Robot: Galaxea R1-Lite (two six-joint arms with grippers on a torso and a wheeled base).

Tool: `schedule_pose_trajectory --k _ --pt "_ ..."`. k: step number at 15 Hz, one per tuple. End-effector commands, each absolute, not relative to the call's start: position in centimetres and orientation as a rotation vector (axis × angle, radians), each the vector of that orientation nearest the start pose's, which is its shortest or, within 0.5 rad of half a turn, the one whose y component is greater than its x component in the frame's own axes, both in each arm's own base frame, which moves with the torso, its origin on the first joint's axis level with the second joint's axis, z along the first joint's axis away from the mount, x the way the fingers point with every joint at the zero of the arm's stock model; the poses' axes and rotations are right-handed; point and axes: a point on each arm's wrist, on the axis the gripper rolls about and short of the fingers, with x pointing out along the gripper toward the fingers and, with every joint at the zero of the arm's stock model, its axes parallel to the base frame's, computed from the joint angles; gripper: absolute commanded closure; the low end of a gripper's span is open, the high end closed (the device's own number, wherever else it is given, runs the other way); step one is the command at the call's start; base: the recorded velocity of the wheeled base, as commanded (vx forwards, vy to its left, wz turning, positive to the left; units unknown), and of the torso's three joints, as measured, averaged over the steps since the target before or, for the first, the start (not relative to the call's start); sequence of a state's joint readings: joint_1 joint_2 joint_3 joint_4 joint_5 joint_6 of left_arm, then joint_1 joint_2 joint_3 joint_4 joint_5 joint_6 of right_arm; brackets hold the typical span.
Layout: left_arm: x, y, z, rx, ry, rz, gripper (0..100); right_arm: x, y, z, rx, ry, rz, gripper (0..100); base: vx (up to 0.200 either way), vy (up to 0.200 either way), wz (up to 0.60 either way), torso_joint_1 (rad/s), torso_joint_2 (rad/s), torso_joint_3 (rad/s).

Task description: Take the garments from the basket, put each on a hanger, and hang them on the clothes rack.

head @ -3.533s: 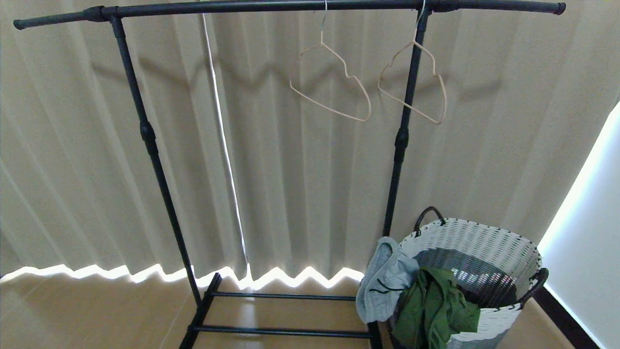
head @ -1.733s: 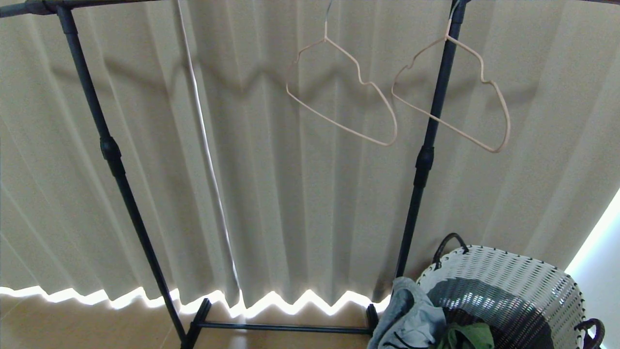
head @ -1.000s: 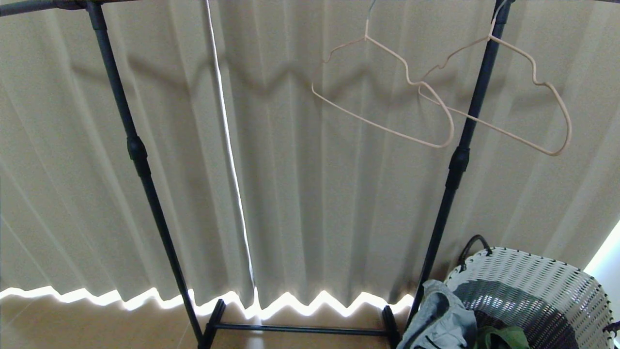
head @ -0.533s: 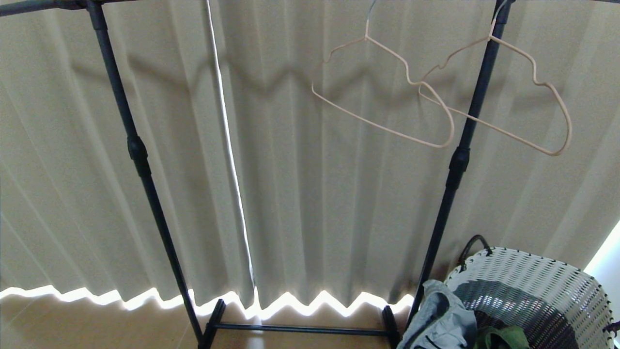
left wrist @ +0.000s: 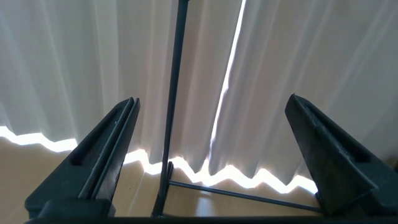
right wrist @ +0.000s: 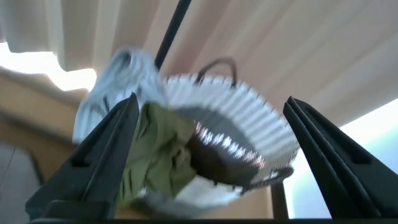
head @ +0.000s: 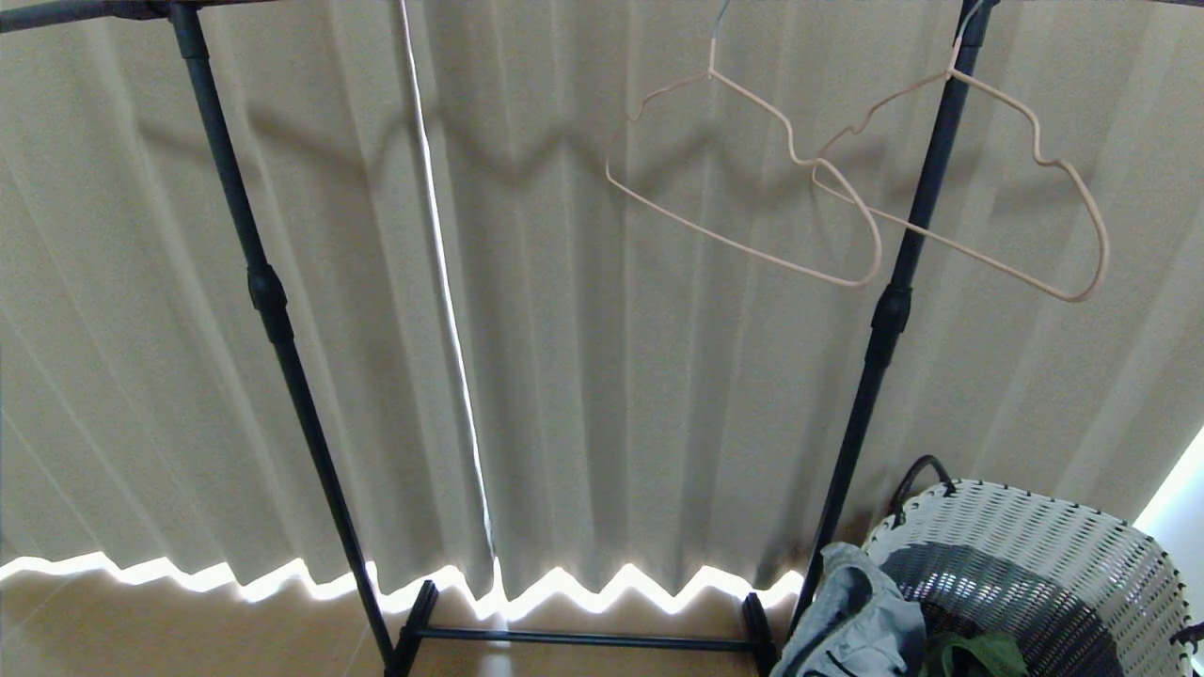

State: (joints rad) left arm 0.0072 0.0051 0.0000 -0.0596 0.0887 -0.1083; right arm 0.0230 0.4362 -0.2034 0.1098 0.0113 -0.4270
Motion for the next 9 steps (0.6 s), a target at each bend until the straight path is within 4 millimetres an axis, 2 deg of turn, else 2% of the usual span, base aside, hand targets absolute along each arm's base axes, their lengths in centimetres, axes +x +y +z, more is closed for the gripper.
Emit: schedule_pose_trajectory --k 1,2,4,6,9 --pt "-2.3 0.2 8.2 -0.111 -0.060 0.094 0 6.7 0.1 12.9 -0.432 0.635 0.159 0 0.000 0.000 0.00 0.000 0.00 0.000" --pt "-2.3 0.2 8.2 -0.111 -0.060 0.094 0 9.9 0.1 11.7 -0.480 0.774 0.153 0 0.000 0.000 0.00 0.000 0.00 0.000" --pt "-2.3 0.2 8.2 -0.111 -0.060 0.094 0 12.6 0.0 10.1 -0.557 0.888 0.155 0 0.000 0.000 0.00 0.000 0.00 0.000" --pt "-2.3 0.2 8.2 -0.111 -0.060 0.094 0 14.0 0.0 8.8 -0.597 0.957 0.183 0 0.000 0.000 0.00 0.000 0.00 0.000" --pt "-2.3 0.2 8.2 -0.111 -0.060 0.094 0 14.9 0.0 7.2 -0.632 1.059 0.248 0 0.000 0.000 0.00 0.000 0.00 0.000"
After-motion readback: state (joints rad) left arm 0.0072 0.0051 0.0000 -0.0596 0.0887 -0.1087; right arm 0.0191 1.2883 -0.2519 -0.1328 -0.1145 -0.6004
